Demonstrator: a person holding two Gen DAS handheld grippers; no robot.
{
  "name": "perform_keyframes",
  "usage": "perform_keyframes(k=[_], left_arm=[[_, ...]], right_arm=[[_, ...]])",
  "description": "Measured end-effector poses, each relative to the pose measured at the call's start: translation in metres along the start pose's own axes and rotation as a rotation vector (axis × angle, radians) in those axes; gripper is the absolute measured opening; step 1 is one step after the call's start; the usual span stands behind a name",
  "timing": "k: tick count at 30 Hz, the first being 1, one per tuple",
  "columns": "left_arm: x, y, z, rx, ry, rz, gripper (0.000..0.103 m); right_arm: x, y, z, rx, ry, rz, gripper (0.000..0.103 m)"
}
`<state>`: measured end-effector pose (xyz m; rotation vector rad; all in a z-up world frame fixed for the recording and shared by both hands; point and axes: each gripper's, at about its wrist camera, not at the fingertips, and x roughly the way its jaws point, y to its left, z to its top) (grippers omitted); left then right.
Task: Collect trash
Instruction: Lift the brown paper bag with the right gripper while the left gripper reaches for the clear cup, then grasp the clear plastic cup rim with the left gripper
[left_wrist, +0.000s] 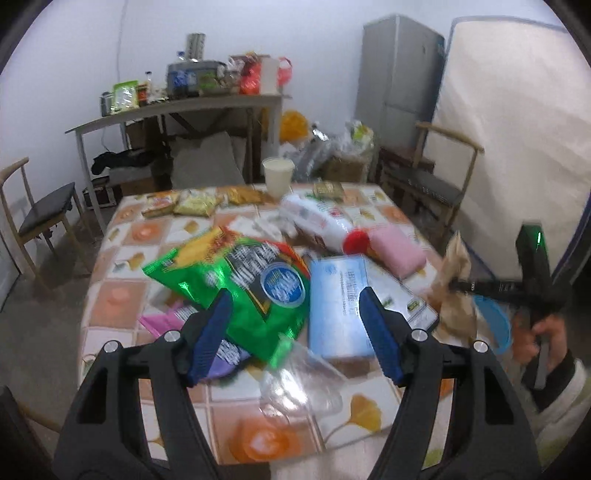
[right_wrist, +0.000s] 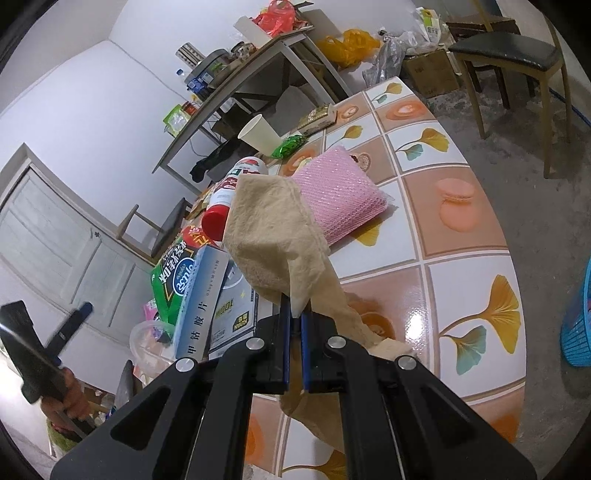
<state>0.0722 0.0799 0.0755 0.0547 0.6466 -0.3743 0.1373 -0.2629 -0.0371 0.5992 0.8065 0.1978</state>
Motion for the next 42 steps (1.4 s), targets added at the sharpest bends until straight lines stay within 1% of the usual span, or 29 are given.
perform_keyframes(k=[1,4,5,7,9,11,13,15,16,18,24,28,32,40,42], left_arm=[[0.005,-0.003,-0.003,0.005,0.027,0.005,0.067],[0.028,-0.009,-0.012,0.011,0.131,0.073,0.065],[0.035,-0.008,-0.014,-0.002,0.156,0.077,0.06],[0.048,-0.005,-0.017,-0.047,0.197,0.057,0.056],[0.059,0.0,-0.022,-0.074,0.239,0.066,0.045],[0.064,0.004,-0.025,-0.083,0.257,0.069,0.04],[0.062,0.006,-0.026,-0.074,0.257,0.082,0.036],[0.059,0.009,-0.028,-0.071,0.263,0.088,0.027],[0.057,0.012,-0.03,-0.078,0.269,0.088,0.026],[0.055,0.018,-0.033,-0.097,0.279,0.085,0.019],[0.046,0.034,-0.042,-0.134,0.28,0.103,0.009],[0.042,0.037,-0.043,-0.143,0.268,0.097,0.009],[0.033,0.035,-0.039,-0.133,0.237,0.104,0.009],[0.003,0.029,-0.027,-0.108,0.16,0.129,0.009],[-0.003,0.025,-0.023,-0.101,0.146,0.124,0.008]], right_arm=[[-0.001,0.001,0.0,-0.003,-0.001,-0.005,0.005],[-0.003,0.004,0.0,-0.009,-0.005,-0.011,0.005],[-0.004,0.005,0.0,-0.009,-0.006,-0.012,0.005],[-0.004,0.006,0.0,-0.009,-0.007,-0.018,0.005],[-0.005,0.007,-0.001,-0.01,-0.007,-0.021,0.005],[-0.006,0.007,-0.002,-0.009,-0.007,-0.025,0.005],[-0.006,0.006,-0.002,-0.008,-0.007,-0.029,0.005],[-0.006,0.006,-0.002,-0.005,-0.007,-0.029,0.005],[-0.005,0.006,-0.001,-0.004,-0.007,-0.029,0.005],[-0.004,0.008,0.0,-0.006,-0.006,-0.028,0.005],[-0.003,0.009,-0.002,-0.011,-0.004,-0.031,0.005],[-0.006,0.01,-0.002,-0.006,-0.008,-0.028,0.005],[-0.012,0.011,-0.002,-0.002,-0.017,-0.015,0.005],[-0.038,0.013,0.0,0.002,-0.068,0.026,0.005],[-0.045,0.011,-0.001,0.006,-0.08,0.034,0.005]])
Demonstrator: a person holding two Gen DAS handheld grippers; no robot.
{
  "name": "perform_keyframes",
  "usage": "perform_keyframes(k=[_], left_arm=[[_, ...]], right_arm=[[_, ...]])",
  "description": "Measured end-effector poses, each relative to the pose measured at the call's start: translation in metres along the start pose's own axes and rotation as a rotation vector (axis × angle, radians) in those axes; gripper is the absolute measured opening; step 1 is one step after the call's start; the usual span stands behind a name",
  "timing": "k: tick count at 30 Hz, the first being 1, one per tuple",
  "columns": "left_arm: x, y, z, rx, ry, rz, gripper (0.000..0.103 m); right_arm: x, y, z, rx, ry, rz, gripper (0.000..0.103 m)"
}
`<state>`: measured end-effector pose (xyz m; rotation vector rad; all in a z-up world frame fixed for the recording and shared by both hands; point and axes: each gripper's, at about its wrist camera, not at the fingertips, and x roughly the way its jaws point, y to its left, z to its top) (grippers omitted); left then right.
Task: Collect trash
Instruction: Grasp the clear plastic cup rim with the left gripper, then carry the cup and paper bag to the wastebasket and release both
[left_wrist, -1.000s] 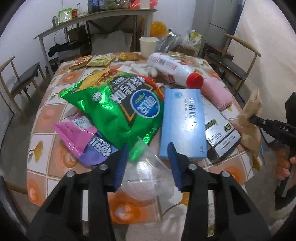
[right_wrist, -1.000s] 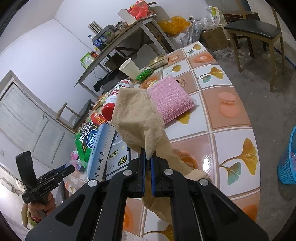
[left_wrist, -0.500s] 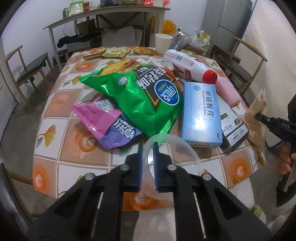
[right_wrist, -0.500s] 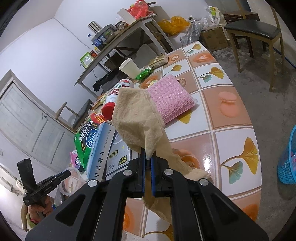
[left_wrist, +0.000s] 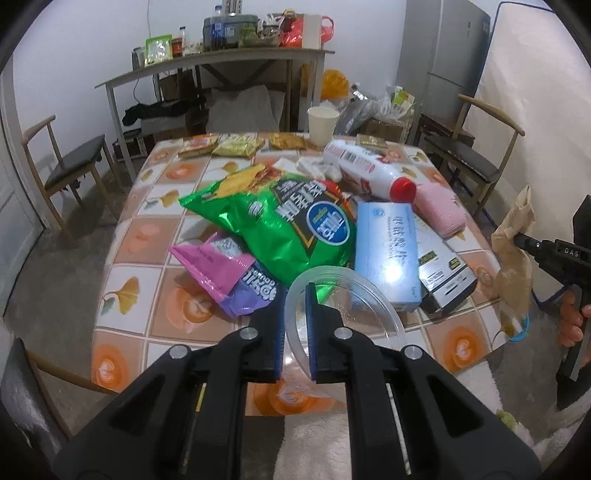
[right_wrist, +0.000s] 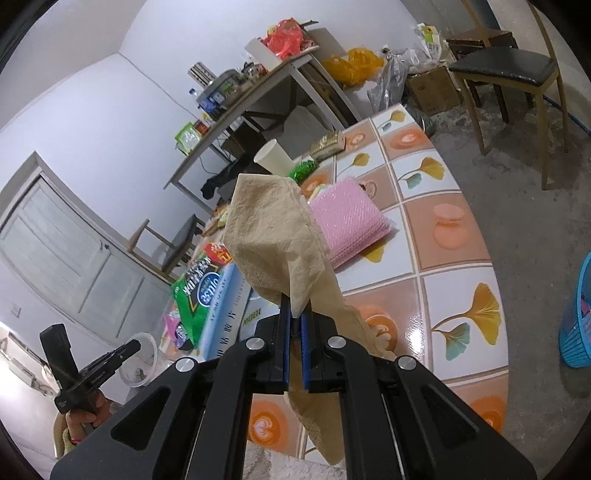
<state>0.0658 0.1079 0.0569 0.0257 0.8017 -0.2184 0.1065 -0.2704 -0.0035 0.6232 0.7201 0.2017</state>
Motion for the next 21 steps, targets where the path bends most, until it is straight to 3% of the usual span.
perform_keyframes(k=[8,21], left_arm=[[-0.017,-0.04,0.016,0.057,-0.064,-0.074,0.008],[0.002,-0.163,0.051,0.238,-0.097,-0.305,0.008]], right_arm=[[-0.039,-0.005,0.001,0.009,-0.07,0.009,0.005],[-0.13,-0.052,0.0,0.089,-0.222,-0.083,0.005]])
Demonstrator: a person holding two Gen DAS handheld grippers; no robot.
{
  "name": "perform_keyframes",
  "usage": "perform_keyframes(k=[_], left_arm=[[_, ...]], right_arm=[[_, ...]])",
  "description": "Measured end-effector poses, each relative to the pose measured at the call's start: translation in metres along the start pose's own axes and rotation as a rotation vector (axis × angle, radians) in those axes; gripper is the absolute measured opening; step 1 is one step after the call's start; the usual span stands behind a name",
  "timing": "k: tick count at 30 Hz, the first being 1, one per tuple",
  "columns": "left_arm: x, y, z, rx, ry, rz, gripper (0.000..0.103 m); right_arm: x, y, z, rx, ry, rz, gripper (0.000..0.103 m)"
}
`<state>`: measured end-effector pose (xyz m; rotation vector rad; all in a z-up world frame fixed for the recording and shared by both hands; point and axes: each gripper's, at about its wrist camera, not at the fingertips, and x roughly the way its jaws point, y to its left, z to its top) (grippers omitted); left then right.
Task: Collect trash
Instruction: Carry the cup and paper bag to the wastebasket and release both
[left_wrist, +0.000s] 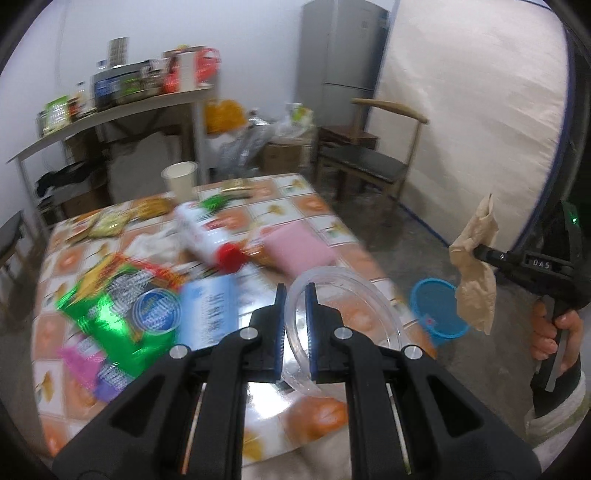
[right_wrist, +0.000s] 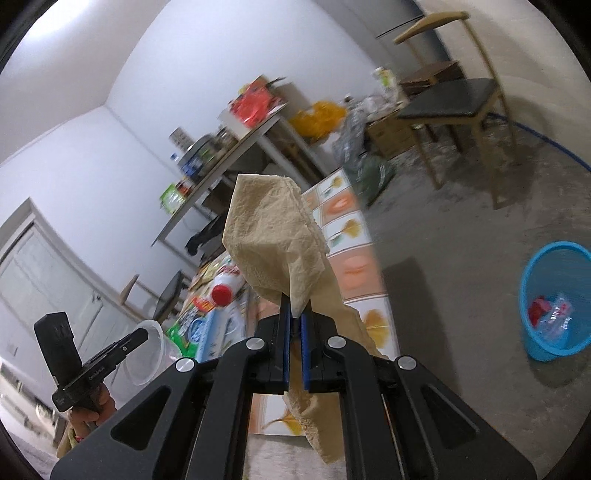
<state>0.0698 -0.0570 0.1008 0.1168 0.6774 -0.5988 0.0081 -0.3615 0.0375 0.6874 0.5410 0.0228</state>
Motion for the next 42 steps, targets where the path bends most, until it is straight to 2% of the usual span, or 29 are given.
perform_keyframes(k=[5,7,15,19,29,37,38,39,40,41,42], left_arm=[[0.038,-0.05,0.024,0.062,0.001,-0.122,0.008],[0.061,-0.073,0.033,0.082,0.027,-0.179,0.008],[0.171,-0.177,0.048,0.169,0.205,-0.331,0.008],[0.222,-0.221,0.046,0.157,0.33,-0.403,0.008],[0.357,-0.312,0.017,0.181,0.525,-0.37,0.009],[0.419,-0.345,0.002,0.147,0.579,-0.369,0.009],[0.424,-0.348,0.003,0.137,0.575,-0.369,0.014],[0.432,-0.352,0.002,0.121,0.572,-0.378,0.03],[0.436,-0.353,0.001,0.105,0.571,-0.387,0.04],[0.441,-0.354,0.0,0.091,0.57,-0.387,0.05],[0.445,-0.354,-0.001,0.081,0.569,-0.384,0.05]], right_arm=[[-0.039,-0.042,0.007,0.066,-0.061,-0.101,0.005],[-0.049,-0.057,0.008,0.091,-0.075,-0.135,0.005],[-0.078,-0.133,0.004,0.227,-0.113,-0.28,0.005],[-0.086,-0.174,0.005,0.303,-0.13,-0.337,0.005],[-0.072,-0.261,0.018,0.412,-0.141,-0.417,0.005],[-0.042,-0.312,0.035,0.436,-0.132,-0.496,0.006],[-0.039,-0.318,0.036,0.436,-0.126,-0.509,0.006],[-0.035,-0.324,0.036,0.44,-0.123,-0.521,0.006],[-0.03,-0.332,0.036,0.449,-0.116,-0.532,0.008],[-0.026,-0.339,0.036,0.457,-0.104,-0.542,0.017],[-0.02,-0.347,0.036,0.471,-0.085,-0.565,0.024]])
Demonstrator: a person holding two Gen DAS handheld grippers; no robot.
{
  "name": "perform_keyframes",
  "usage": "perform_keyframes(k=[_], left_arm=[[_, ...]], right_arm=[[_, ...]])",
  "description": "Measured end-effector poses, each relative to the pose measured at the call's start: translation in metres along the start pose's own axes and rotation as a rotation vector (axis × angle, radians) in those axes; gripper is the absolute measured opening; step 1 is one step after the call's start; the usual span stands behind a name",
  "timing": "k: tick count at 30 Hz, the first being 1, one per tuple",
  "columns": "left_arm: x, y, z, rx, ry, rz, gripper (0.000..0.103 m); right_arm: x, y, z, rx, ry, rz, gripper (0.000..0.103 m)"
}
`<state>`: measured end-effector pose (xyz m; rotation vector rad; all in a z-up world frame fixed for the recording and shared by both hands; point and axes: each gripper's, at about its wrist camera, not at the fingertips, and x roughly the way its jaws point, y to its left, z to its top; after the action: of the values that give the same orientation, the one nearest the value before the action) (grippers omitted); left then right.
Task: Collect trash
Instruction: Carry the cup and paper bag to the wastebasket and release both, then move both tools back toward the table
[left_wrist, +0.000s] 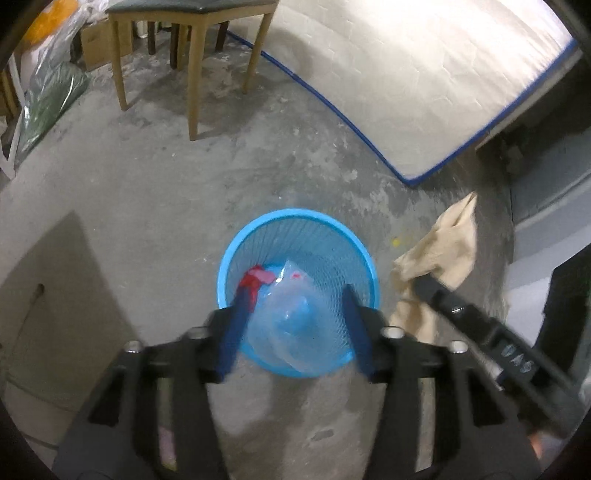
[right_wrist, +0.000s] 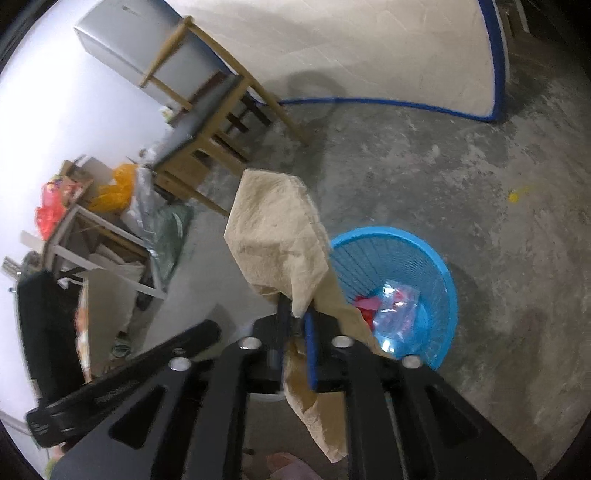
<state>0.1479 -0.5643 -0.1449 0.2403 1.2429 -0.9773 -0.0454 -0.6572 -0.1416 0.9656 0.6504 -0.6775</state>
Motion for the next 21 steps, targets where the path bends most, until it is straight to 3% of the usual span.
perform_keyframes(k=[1,5,16,21], left_arm=[[0.003,-0.001,0.001,-0.003,0.002,0.001,0.05],[-0.007,0.002,0.001,-0.035,-0.007,-0.025,0.05],[-0.113,0.002,-0.001,0.036,-0.181,-0.057,0.056],[-0.182,0.011,-0.025,0.084,-0.253,-0.064,0.062]], right_arm=[[0.005,-0.004,0.0,0.006,0.007,-0.016,0.035],[0.022,-0.012,0.001,0.012,0.037,-0.073,0.051],[0.002,-0.014,-0.009,0.018,0.004,-0.086,0.056],[-0.027,-0.007,-0.022,0.01,-0.018,-0.047,0.056]])
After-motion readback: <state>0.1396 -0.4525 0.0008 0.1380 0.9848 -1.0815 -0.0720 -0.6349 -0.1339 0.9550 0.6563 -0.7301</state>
